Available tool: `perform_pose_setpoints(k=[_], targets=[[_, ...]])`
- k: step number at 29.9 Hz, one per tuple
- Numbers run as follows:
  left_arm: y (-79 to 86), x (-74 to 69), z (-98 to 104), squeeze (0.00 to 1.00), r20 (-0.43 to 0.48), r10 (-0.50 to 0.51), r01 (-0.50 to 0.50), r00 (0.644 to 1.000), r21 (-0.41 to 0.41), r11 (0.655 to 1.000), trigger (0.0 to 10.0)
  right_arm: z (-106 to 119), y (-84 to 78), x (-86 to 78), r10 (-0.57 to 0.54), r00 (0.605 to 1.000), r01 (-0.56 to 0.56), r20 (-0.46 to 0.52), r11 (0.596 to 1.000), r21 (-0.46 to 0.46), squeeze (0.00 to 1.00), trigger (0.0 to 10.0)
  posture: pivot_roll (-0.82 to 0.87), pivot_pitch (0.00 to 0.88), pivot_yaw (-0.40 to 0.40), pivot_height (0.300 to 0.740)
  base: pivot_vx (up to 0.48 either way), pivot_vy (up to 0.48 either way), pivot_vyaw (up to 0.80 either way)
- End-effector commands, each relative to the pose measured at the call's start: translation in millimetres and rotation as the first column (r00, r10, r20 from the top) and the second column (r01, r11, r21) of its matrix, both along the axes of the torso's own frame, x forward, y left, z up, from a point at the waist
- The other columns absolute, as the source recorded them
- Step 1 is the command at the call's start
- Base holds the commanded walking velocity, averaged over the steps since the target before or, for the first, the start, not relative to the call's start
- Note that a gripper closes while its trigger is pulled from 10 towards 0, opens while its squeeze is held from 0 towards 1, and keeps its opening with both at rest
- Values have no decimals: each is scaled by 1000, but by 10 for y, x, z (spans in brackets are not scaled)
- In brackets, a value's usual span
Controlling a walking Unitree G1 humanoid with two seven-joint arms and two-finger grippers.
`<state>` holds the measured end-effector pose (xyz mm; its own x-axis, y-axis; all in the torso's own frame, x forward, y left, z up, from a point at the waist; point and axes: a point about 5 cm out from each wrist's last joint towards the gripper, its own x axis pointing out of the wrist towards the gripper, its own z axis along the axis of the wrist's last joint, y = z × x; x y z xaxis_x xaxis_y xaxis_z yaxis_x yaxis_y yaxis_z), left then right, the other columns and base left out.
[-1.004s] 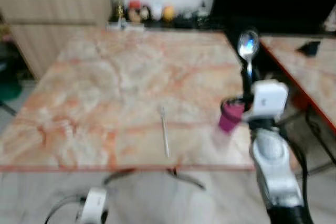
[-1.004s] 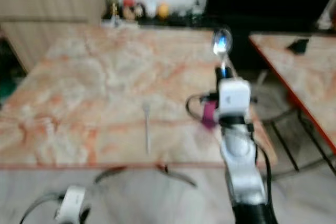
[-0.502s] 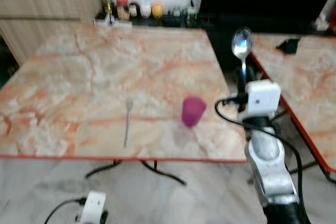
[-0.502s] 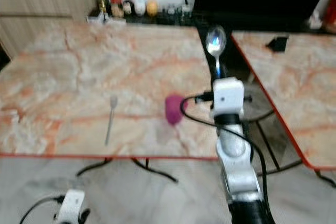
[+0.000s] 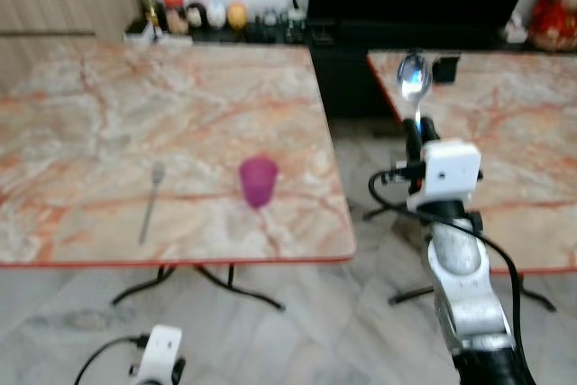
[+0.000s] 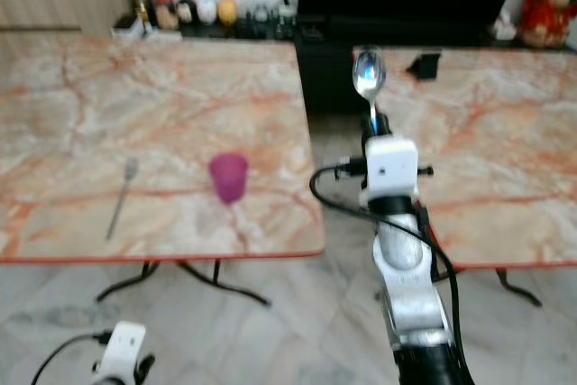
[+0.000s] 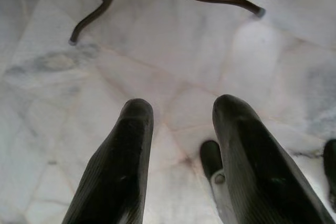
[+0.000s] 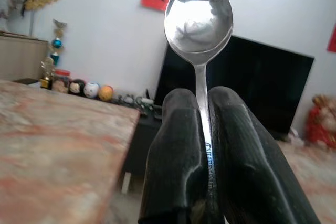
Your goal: Setting the table
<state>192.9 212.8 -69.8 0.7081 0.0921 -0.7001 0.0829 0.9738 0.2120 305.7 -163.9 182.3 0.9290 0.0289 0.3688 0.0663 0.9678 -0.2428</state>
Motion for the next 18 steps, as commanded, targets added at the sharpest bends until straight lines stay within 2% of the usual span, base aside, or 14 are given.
perform_pose_setpoints(k=[1, 10, 13, 18], targets=[[-54, -48, -39, 0, -25, -16, 16, 1000, -6, 1000, 10000, 13, -59, -1, -22, 1000, 22, -1, 1000, 7, 0, 10000, -37, 0, -17, 740, 0, -311, 0], [-72, -50, -43, 0, -25, -15, 15, 1000, -9, 1000, 10000, 5, -78, -3, -34, 999, 34, -9, 999, 2, 0, 10000, -39, 0, -18, 740, 0, -309, 0], [-75, -46, -42, 0, -24, -16, 16, 1000, -9, 1000, 10000, 10, -81, -3, -34, 999, 34, 0, 999, 13, 0, 10000, -39, 0, -18, 740, 0, -301, 433], [-70, -43, -39, 0, -22, -16, 16, 1000, -8, 1000, 10000, 17, -83, 4, -33, 999, 33, -1, 999, 32, 0, 10000, -35, 0, -20, 740, 0, -305, 0]])
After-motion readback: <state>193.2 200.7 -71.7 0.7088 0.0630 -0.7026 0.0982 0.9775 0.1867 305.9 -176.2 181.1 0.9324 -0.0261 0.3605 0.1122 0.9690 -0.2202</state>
